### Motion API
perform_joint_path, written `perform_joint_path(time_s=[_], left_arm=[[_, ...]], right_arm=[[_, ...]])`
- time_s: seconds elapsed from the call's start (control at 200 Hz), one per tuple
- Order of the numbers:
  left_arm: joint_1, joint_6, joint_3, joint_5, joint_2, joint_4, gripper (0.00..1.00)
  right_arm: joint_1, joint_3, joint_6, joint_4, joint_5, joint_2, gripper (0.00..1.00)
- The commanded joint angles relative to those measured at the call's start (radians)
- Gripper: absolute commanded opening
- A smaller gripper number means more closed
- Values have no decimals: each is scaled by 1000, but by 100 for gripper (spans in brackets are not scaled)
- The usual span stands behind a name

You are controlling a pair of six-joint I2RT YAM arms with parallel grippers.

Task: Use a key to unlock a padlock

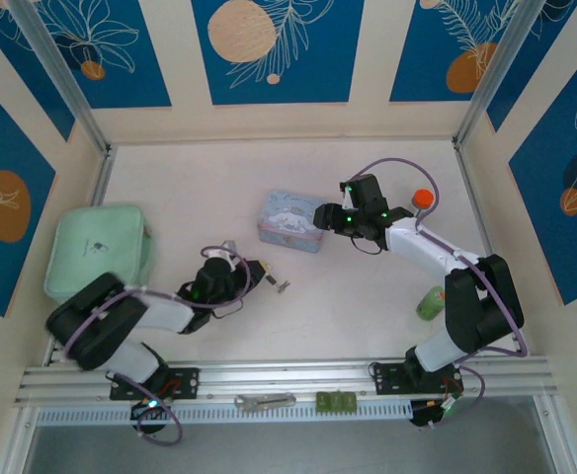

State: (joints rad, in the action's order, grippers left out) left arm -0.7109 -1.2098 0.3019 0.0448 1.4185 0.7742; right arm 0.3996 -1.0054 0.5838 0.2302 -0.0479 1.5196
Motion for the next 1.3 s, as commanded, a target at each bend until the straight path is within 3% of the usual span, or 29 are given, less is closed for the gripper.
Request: perform_joint_path(time_s=[0.0,0.1,0.31,0.475,0.675,0.93,1.105,1.21,1.295], left_arm=[[8,147,31,-27,-230,-500,0],[30,199,34,-89,-416,-745,0],[106,229,6,-9,-527,-885,0],[160,302,24,75,-438,-852,0],[177,416,135,90,-249,-780,0],[185,449,210,183,-33,-585,0],[186,449,217,193,19,-552,0],[189,449,211,184,10,-552,10],[191,449,206,167,-10,-557,23]], right_arm=[[1,17,-9,-10,23,-27,61],[1,19,-1,-20,35,-12,61],[8,0,4,-23,48,19,61],[18,-12,1,-14,46,26,61],[26,-12,-2,0,34,21,61],[27,0,-22,32,1,-9,61],[26,22,-29,37,-17,-39,61],[24,28,-32,37,-20,-45,61],[23,30,-32,34,-20,-45,61]])
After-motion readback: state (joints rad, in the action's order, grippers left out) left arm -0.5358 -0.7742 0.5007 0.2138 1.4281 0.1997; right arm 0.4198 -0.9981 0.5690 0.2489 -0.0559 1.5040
